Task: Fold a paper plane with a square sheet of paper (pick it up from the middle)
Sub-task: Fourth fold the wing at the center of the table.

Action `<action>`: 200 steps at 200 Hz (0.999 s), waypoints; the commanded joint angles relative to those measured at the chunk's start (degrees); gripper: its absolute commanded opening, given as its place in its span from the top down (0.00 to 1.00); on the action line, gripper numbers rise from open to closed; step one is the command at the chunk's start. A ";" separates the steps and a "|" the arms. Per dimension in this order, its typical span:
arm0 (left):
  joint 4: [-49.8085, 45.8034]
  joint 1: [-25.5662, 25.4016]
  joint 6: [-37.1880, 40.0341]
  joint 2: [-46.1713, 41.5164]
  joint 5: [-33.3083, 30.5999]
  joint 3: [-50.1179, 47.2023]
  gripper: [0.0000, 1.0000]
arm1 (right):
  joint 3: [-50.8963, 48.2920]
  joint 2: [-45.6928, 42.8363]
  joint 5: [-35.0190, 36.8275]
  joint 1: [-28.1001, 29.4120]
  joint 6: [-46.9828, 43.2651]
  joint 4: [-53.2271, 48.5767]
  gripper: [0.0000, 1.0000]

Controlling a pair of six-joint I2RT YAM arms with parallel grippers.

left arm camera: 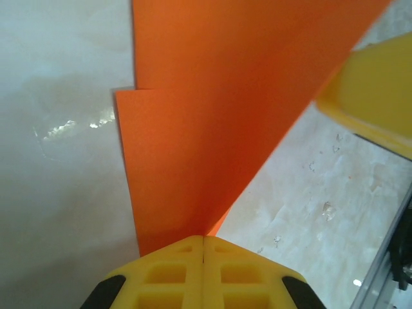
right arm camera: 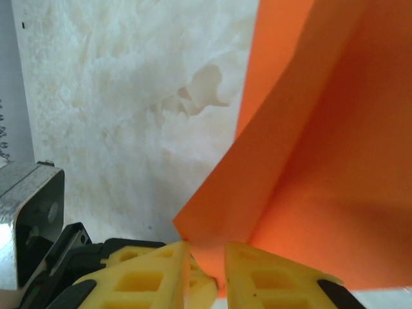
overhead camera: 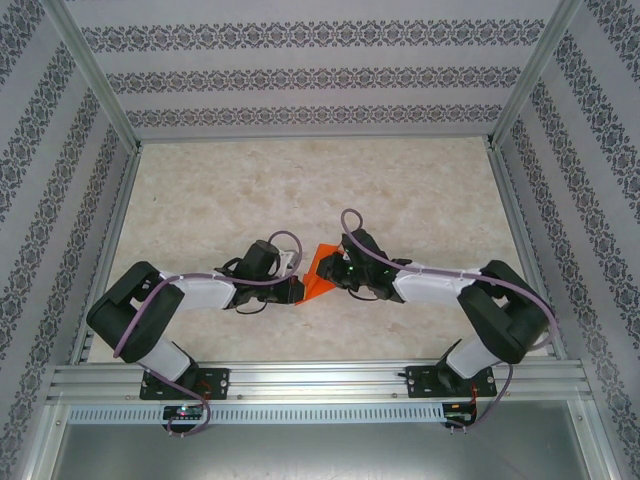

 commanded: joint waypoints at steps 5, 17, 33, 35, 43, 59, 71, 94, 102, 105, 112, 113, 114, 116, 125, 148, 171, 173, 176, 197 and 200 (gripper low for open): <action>3.87 1.71 -1.23 0.61 3.74 -0.48 1.00 | 2.42 3.34 -2.01 0.45 0.31 5.53 0.79; 3.55 2.04 -0.99 0.73 3.79 -0.54 1.00 | 3.22 4.65 -2.15 0.48 0.40 5.58 0.79; 3.28 2.37 -0.81 0.79 4.09 -0.42 1.00 | 3.91 5.83 -2.37 0.43 0.41 5.51 0.79; 3.22 2.35 -0.84 0.78 4.12 -0.41 1.00 | 3.96 5.90 -2.34 0.43 0.36 5.47 0.79; 3.04 2.54 -0.70 0.78 4.19 -0.35 1.00 | 3.98 6.32 -2.05 0.28 0.42 5.37 0.79; 2.12 2.65 -0.21 0.73 3.30 -0.17 0.97 | 3.73 7.09 -1.38 -0.16 0.94 5.43 0.80; 1.20 2.70 0.49 0.68 2.84 0.06 0.95 | 3.62 7.72 -1.38 -0.35 1.14 5.82 0.79; -0.77 2.69 2.00 0.48 1.68 0.40 0.83 | 3.58 8.50 -0.90 -0.44 1.56 5.78 0.80; -1.79 2.69 2.75 0.27 1.23 0.62 0.81 | 3.45 8.59 -0.64 -0.43 1.74 5.94 0.80; -2.07 2.70 2.97 0.17 1.13 0.63 0.80 | 3.37 8.65 -0.60 -0.43 1.75 5.90 0.80; -2.61 2.68 3.42 0.08 1.03 0.77 0.80 | 3.36 8.69 -0.47 -0.46 1.78 5.92 0.80; -2.65 2.69 3.48 0.03 1.03 0.77 0.80 | 3.31 8.69 -0.46 -0.45 1.81 5.95 0.80; -2.67 2.65 3.51 0.00 1.02 0.73 0.80 | 3.34 8.73 -0.42 -0.49 1.83 6.01 0.80; -2.76 2.64 3.60 -0.01 1.02 0.76 0.79 | 3.35 8.76 -0.38 -0.50 1.84 6.06 0.80; -2.99 2.67 3.85 -0.04 1.02 0.72 0.76 | 3.31 8.93 -0.32 -0.54 1.99 6.16 0.80; -3.13 2.63 4.39 -0.28 1.78 0.76 0.72 | 3.49 9.28 -0.26 -0.73 2.33 6.58 0.80; -2.92 2.36 4.83 -1.39 2.71 0.64 0.67 | 3.80 9.38 -0.28 -0.80 2.45 6.60 0.80; -2.99 2.35 4.85 -1.57 2.63 0.61 0.67 | 3.80 9.49 -0.28 -0.80 2.43 6.60 0.79; -3.15 2.32 5.06 -1.73 2.47 0.67 0.66 | 3.87 9.45 -0.28 -0.79 2.45 6.56 0.79; -4.59 1.94 6.47 -2.49 1.20 0.94 0.65 | 3.80 9.56 -0.27 -0.83 2.71 6.50 0.79; -4.69 1.93 6.66 -2.28 1.16 1.07 0.65 | 3.80 9.56 -0.24 -0.88 2.71 6.59 0.79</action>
